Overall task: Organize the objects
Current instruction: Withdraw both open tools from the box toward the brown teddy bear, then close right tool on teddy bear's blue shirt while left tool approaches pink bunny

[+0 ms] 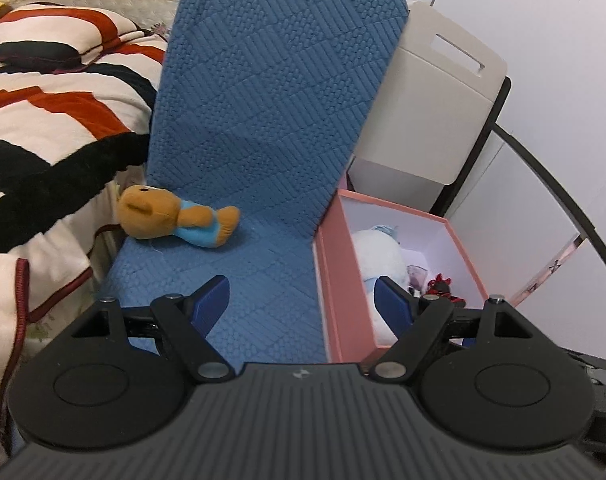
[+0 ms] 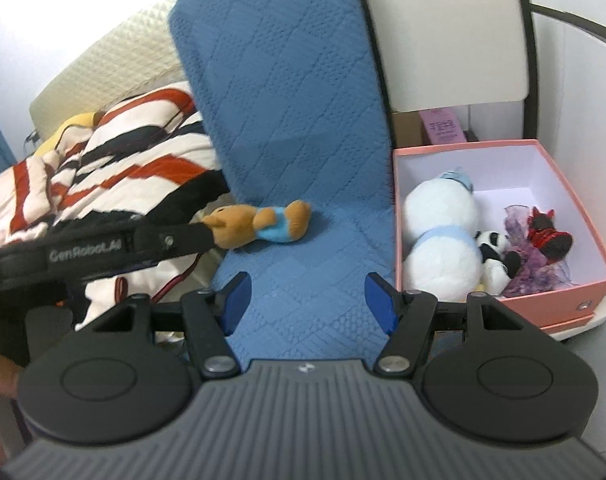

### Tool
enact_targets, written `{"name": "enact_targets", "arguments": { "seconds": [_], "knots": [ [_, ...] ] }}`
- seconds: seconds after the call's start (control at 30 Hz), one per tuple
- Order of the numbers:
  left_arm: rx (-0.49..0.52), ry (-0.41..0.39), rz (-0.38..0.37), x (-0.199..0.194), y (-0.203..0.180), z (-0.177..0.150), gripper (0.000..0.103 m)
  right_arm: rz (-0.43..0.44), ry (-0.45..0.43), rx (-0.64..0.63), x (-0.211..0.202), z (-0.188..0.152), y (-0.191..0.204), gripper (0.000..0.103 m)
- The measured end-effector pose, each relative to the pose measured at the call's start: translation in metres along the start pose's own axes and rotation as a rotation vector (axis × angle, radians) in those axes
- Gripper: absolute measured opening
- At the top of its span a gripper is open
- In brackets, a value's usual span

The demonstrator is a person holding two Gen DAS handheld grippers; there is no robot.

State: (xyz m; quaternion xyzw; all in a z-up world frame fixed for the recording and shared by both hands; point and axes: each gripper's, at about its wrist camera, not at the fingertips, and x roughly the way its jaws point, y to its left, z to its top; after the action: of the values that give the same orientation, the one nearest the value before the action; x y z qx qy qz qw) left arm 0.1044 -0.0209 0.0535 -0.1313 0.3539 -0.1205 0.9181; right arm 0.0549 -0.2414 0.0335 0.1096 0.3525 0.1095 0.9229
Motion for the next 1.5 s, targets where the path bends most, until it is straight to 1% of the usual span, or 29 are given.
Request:
{"name": "enact_targets", "arguments": {
  "seconds": [0.13,0.27,0.37,0.5,0.53,0.57,0.63,0.67,0.7,0.83,1.0,1.13,1.2,1.33,1.43,1.5],
  "knots": [
    [-0.014,-0.003,0.013,0.002,0.013,-0.008,0.083,0.018,0.001,-0.03,0.008,-0.006,0.011,0.065],
    [-0.011,0.009,0.03,0.012,0.026,-0.017,0.083,0.02,-0.004,-0.06,0.018,-0.012,0.016,0.065],
    [0.001,0.007,0.064,0.024,0.037,-0.022,0.083,0.02,-0.001,-0.075,0.029,-0.019,0.017,0.065],
    [0.0,0.014,0.095,0.043,0.057,-0.027,0.084,0.028,0.026,-0.113,0.051,-0.029,0.021,0.065],
    [-0.001,0.009,0.105,0.047,0.062,-0.028,0.084,0.031,0.026,-0.127,0.055,-0.031,0.022,0.068],
    [-0.004,0.003,0.115,0.052,0.066,-0.028,0.084,0.032,0.027,-0.142,0.061,-0.034,0.023,0.074],
    [-0.012,-0.005,0.126,0.061,0.076,-0.028,0.084,0.027,0.02,-0.165,0.07,-0.037,0.025,0.079],
    [-0.015,-0.007,0.128,0.066,0.08,-0.028,0.084,0.023,0.017,-0.178,0.076,-0.038,0.026,0.085],
    [-0.019,-0.008,0.133,0.072,0.084,-0.027,0.084,0.024,0.014,-0.189,0.082,-0.039,0.027,0.086],
    [-0.011,-0.013,0.165,0.102,0.102,-0.025,0.084,0.041,0.02,-0.229,0.114,-0.041,0.027,0.086],
    [-0.008,-0.017,0.193,0.138,0.125,-0.021,0.084,0.053,-0.004,-0.293,0.155,-0.038,0.03,0.086],
    [-0.006,-0.013,0.198,0.166,0.14,-0.018,0.084,0.043,-0.058,-0.396,0.186,-0.032,0.041,0.086],
    [-0.015,-0.006,0.212,0.179,0.147,-0.016,0.084,0.037,-0.082,-0.446,0.204,-0.029,0.044,0.086],
    [-0.037,0.018,0.218,0.201,0.161,-0.011,0.083,0.014,-0.087,-0.526,0.24,-0.016,0.048,0.086],
    [-0.045,0.019,0.232,0.213,0.17,-0.005,0.083,0.029,-0.09,-0.581,0.263,-0.006,0.054,0.086],
    [-0.059,0.024,0.233,0.221,0.175,0.0,0.077,0.046,-0.075,-0.636,0.28,-0.001,0.061,0.086]
  ]
}}
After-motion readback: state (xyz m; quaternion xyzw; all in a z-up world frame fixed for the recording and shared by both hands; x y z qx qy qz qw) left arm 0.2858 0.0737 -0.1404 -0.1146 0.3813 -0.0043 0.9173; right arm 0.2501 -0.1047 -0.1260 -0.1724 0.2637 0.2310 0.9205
